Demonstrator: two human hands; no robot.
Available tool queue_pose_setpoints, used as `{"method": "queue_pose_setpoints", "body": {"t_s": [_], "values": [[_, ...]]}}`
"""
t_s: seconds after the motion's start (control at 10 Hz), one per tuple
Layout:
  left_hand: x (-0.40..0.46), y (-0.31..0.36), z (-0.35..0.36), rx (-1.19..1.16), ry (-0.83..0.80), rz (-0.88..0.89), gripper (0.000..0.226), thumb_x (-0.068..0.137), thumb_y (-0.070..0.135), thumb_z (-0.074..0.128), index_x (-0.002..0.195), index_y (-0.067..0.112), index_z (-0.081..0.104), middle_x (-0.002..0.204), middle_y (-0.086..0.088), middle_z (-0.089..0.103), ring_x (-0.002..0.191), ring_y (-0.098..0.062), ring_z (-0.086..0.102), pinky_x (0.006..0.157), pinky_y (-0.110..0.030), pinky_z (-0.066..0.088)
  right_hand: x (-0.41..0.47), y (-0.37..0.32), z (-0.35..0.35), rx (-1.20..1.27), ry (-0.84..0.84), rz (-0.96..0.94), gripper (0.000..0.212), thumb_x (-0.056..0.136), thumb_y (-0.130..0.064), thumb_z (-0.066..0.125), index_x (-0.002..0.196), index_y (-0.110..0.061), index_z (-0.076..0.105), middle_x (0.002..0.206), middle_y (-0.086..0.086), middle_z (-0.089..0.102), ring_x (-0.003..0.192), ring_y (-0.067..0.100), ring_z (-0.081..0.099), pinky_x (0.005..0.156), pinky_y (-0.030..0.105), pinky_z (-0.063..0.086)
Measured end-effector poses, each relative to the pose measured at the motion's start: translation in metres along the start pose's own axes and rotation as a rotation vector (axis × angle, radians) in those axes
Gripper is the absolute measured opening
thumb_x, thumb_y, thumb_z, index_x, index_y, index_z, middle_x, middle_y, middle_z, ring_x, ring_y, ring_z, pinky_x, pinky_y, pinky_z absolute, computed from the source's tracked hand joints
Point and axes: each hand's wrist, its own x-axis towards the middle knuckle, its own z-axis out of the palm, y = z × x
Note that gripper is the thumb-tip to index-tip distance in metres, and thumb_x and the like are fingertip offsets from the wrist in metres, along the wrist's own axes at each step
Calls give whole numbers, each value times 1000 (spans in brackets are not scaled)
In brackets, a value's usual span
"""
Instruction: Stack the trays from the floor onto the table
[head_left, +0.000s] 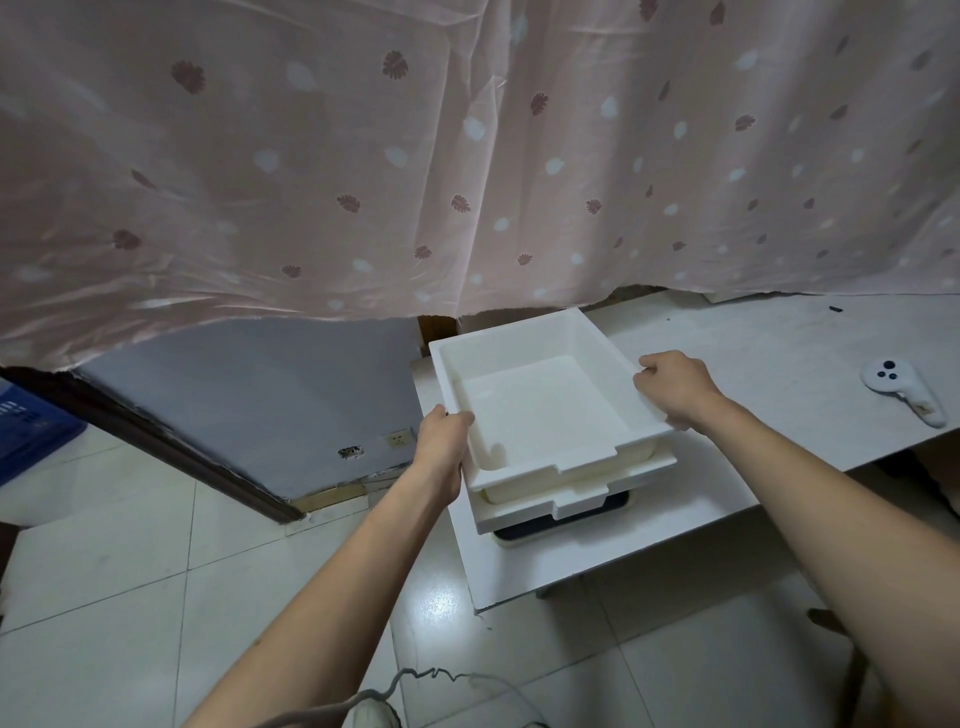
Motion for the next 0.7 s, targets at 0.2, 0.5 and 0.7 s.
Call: {"method": "queue_pose_setpoints", "body": {"t_s": [0.2,0.5,0.7], "values": [[1,1,-1,-7,4,7,20,93,7,47,110,8,57,116,-14,67,104,-34,67,92,-53,55,1,3,-1,8,5,7,41,91,-11,39,121,11,55,114,27,64,84,33,52,68,40,49],[6,9,-5,18,26,-18,61,81,18,44,140,3,41,143,-19,50,124,-36,56,96,-48,52,-2,-5,-4,-2,7,-30,38,96,-14,36,110,11,61,112,24,64,108,40,53,90,43,46],[-20,36,-2,70,33,62,22,98,13,33,88,9,53,80,-3,52,67,-18,46,60,-28,40,-6,-19,-13,58,71,-88,34,95,-12,33,61,-13,32,59,4,37,71,24,35,54,34,21]]}}
